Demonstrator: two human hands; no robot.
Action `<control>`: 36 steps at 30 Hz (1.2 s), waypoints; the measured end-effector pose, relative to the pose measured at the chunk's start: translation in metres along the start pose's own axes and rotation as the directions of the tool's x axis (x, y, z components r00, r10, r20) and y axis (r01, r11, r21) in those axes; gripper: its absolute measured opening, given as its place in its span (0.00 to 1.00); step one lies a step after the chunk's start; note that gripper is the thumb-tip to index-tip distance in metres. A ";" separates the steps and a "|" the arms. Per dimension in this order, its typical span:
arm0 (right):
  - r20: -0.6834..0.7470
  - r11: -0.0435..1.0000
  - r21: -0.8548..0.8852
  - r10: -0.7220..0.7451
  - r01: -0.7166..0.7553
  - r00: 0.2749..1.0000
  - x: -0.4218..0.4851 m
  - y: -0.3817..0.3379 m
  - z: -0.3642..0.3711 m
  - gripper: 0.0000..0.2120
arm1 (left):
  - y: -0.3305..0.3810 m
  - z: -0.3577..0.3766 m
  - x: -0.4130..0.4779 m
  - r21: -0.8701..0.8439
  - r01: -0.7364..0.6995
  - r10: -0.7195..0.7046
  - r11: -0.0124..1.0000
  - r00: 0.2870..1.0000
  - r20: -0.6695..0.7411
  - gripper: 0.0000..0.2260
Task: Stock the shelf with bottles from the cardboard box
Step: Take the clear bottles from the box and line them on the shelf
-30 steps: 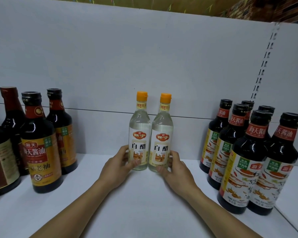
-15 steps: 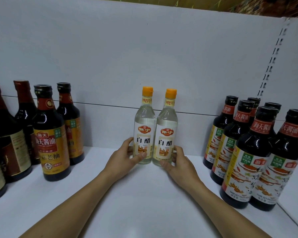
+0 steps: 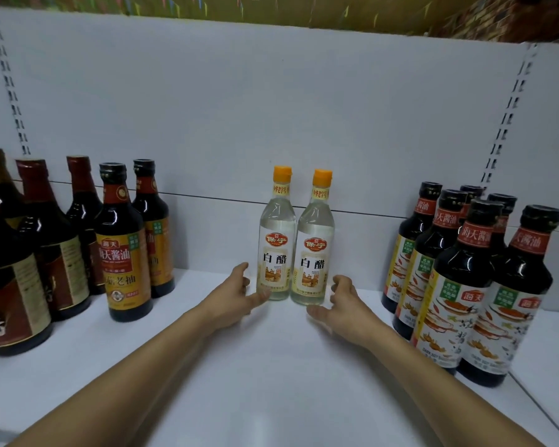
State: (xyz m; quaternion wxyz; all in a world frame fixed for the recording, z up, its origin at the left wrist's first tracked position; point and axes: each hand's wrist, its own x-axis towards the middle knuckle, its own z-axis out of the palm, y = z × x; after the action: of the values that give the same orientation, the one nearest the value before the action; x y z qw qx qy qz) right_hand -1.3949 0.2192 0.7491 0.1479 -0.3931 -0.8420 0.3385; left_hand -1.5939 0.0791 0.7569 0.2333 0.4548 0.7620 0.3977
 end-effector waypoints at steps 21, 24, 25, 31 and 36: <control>0.107 0.732 0.079 -0.681 0.677 0.724 -0.086 -0.126 0.021 0.11 | 0.048 -0.020 -0.181 0.011 -0.092 0.080 0.996 0.797 -0.599 0.19; 0.151 0.660 0.170 -0.751 0.732 0.642 -0.102 -0.152 0.041 0.09 | 0.044 -0.031 -0.216 0.024 -0.040 0.045 0.999 0.729 -0.683 0.19; 0.164 0.636 0.194 -0.772 0.747 0.615 -0.107 -0.161 0.047 0.09 | 0.042 -0.034 -0.227 0.025 -0.026 0.036 0.999 0.707 -0.706 0.18; 0.246 0.500 0.324 -0.864 0.803 0.439 -0.149 -0.215 0.098 0.11 | 0.018 -0.054 -0.302 -0.017 0.072 -0.055 0.997 0.564 -0.824 0.16; 0.349 0.430 0.396 -0.888 0.811 0.300 -0.195 -0.252 0.155 0.12 | -0.019 -0.062 -0.367 -0.079 0.169 -0.145 0.983 0.428 -0.892 0.17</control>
State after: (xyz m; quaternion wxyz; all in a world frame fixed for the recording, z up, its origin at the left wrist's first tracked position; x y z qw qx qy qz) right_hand -1.4906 -0.1161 0.8127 0.1030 0.2299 -0.8989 0.3586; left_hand -1.4725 -0.2730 0.7751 -0.1724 0.1068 0.8134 0.5452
